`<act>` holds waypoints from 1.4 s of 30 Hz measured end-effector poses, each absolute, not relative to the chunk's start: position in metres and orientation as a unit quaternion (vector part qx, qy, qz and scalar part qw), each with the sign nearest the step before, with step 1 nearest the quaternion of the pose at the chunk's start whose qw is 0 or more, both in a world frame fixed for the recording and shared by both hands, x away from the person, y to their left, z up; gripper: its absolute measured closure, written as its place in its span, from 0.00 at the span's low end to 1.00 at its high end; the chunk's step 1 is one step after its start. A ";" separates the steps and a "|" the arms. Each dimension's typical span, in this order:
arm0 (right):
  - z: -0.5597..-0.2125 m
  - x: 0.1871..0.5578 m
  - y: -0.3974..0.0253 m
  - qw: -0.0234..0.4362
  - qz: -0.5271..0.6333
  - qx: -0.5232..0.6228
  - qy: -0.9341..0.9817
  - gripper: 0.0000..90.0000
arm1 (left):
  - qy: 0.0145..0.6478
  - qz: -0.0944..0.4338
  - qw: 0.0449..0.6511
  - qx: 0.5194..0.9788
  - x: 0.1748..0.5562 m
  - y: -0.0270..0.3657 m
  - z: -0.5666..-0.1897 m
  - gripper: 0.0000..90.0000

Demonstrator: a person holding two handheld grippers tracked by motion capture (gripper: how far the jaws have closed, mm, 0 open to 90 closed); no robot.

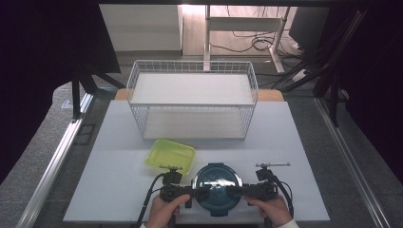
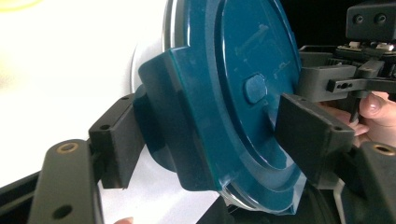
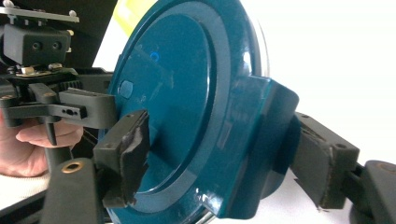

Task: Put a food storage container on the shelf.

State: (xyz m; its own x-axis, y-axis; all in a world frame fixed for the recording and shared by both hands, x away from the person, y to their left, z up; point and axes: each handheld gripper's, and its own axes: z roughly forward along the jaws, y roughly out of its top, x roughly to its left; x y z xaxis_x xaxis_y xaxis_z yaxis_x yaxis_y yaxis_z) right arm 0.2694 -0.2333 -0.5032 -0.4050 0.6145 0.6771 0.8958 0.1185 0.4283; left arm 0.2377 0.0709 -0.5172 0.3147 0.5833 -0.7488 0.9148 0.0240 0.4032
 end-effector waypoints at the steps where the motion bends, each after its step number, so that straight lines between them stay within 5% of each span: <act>1: -0.503 0.269 -0.234 0.168 -0.416 -0.517 -0.729 0.30 | 0.556 -0.183 0.451 0.674 0.237 0.071 -0.517 0.30; 42: -0.476 0.252 -0.233 0.092 -0.451 -0.516 -0.722 0.41 | 0.552 -0.163 0.467 0.671 0.230 0.074 -0.497 0.41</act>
